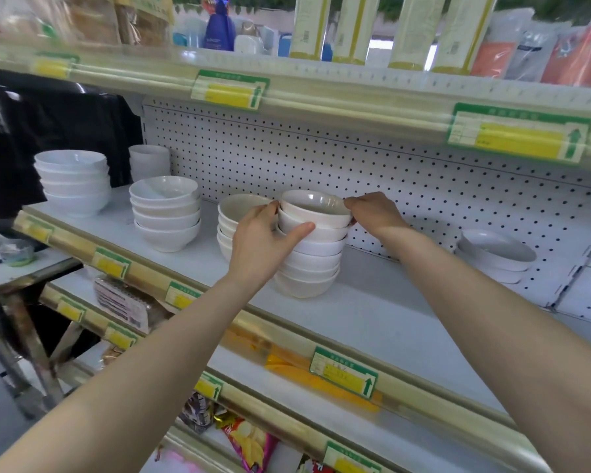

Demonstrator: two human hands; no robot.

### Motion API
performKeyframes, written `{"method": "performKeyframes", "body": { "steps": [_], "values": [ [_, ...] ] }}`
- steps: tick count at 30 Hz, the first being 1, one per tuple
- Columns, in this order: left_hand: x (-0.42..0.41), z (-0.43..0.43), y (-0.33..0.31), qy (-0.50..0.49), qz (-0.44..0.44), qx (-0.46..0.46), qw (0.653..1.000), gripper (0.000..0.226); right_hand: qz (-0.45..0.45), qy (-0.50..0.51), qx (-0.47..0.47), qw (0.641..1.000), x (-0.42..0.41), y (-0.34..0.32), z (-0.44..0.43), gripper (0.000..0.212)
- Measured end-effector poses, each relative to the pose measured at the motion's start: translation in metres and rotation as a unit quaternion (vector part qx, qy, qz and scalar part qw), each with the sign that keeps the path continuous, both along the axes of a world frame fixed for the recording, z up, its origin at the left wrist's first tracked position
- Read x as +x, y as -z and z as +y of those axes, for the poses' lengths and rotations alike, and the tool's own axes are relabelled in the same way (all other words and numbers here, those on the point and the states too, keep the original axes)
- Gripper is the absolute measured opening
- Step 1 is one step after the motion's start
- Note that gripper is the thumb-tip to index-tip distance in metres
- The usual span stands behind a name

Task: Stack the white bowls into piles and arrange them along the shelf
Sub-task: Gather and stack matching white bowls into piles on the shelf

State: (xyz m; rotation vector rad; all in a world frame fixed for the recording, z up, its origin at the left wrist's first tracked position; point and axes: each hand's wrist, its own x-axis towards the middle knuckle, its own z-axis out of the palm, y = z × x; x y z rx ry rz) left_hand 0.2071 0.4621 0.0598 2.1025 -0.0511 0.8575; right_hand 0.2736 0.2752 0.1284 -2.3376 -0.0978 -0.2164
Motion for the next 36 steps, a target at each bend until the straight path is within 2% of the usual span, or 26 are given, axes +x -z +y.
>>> {"method": "performKeyframes", "body": {
  "steps": [3,8,11,15,19,22,28,33,36],
  "values": [
    [0.005,0.021,0.001,0.015,-0.017,-0.013,1.000,0.075,-0.016,0.064,0.012,0.998,-0.003,-0.007,0.008,0.032],
    [0.012,0.092,0.000,0.019,-0.055,-0.037,0.998,0.062,-0.113,0.115,-0.070,0.984,-0.007,-0.034,0.049,0.039],
    [0.015,0.125,0.007,0.044,-0.029,-0.021,0.998,0.069,-0.167,0.122,-0.146,0.967,-0.017,-0.041,0.089,0.039],
    [0.018,0.147,0.022,0.083,0.023,0.029,0.996,0.070,-0.213,0.092,-0.211,0.950,-0.029,-0.022,0.135,0.030],
    [0.021,0.155,0.036,0.107,0.060,0.049,0.991,0.074,-0.253,0.082,-0.308,0.913,-0.028,0.007,0.159,0.036],
    [0.027,0.159,0.042,0.115,0.071,0.051,0.990,0.075,-0.265,0.083,-0.345,0.897,-0.031,0.016,0.163,0.035],
    [0.027,0.142,0.035,0.146,-0.019,0.041,0.988,0.051,-0.275,0.113,-0.318,0.900,-0.034,0.001,0.141,0.033],
    [0.014,0.105,0.040,0.169,0.002,0.075,0.983,0.025,-0.229,0.194,-0.267,0.916,-0.049,-0.004,0.093,0.034],
    [0.010,0.092,0.052,0.145,0.023,0.104,0.984,0.031,-0.148,0.251,-0.180,0.939,-0.053,0.003,0.065,0.037]
  ]
}}
